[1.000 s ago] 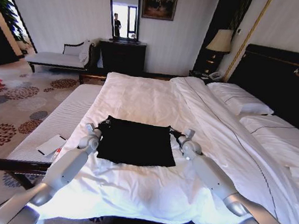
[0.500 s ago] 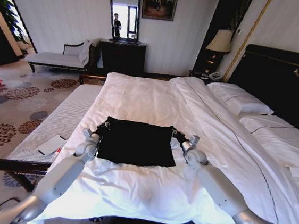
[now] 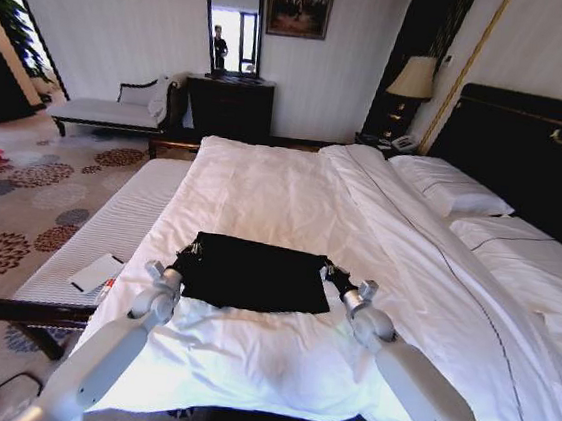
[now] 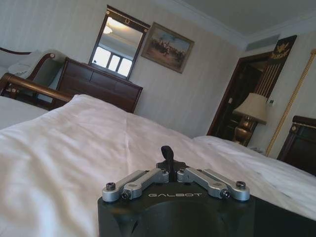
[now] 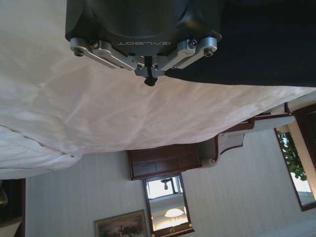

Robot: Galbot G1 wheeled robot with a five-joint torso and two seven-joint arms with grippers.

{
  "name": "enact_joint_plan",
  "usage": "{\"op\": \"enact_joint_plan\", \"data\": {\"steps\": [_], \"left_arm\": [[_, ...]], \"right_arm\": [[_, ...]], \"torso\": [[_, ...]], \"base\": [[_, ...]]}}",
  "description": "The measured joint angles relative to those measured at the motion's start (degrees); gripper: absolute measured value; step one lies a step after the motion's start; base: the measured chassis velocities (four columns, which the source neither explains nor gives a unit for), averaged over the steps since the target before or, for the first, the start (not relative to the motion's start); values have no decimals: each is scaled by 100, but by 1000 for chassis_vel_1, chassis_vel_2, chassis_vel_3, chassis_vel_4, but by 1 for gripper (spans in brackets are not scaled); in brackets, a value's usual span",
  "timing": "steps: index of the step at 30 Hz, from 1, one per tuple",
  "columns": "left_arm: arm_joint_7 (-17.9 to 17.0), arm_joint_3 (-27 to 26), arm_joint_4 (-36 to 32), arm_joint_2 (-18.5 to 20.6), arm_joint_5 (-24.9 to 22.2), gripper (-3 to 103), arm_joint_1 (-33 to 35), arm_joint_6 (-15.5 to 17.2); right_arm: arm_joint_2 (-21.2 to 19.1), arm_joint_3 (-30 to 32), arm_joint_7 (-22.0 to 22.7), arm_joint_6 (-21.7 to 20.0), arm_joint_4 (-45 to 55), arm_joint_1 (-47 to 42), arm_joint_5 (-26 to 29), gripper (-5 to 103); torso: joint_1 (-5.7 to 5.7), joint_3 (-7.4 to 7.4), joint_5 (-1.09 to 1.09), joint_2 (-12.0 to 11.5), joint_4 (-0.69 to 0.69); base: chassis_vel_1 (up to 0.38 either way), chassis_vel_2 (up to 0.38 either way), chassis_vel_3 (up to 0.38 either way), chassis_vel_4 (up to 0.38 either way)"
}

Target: Fold the clothes on the bed.

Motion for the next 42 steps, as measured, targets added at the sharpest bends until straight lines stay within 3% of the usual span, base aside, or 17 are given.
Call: {"op": "enact_joint_plan", "data": {"steps": [5,14,28,33,34,35,37,41,42], "left_arm": [[-6,-213,-295,110,-1,2,362,-16],[19,-602,-766,257,25,2,1048,-56],[74,-712,-742,182,455,2,1692,-221],[17,-719,-701,175,599,-1,1678,-218],[5,-740,-708,183,624,2,1676,-203],[-12,-789,-748,190,658,7,1684,-177],[-18,-830,-793,194,687,7,1700,-166],[-17,-1219,-1112,202,1038,28,1934,-181],[-17,-1219,-1112,202,1038,28,1934,-181]], "right_arm": [[-117,108,51,0,424,-349,-100,0],[-265,264,64,67,1012,-1161,-479,2],[-126,219,48,150,821,-1488,-779,8],[-154,295,87,144,924,-1695,-857,22],[-169,323,99,142,972,-1766,-897,22],[-194,377,128,136,1065,-1887,-930,33],[-210,439,159,133,1142,-1978,-941,33],[-289,987,264,117,1588,-2415,-979,54],[-289,987,264,117,1588,-2415,-979,54]], "torso": [[1,0,0,0,-1],[1,0,1,0,0],[1,0,0,0,1],[1,0,0,0,0],[1,0,0,-1,-1],[2,1,0,-1,-1],[2,0,0,-1,-1],[1,0,0,-1,-2],[1,0,0,-1,-2]], "base": [[0,0,0,0],[0,0,0,0],[0,0,0,0],[0,0,0,0],[0,0,0,0],[0,0,0,0],[0,0,0,0],[0,0,0,0],[0,0,0,0]]}}
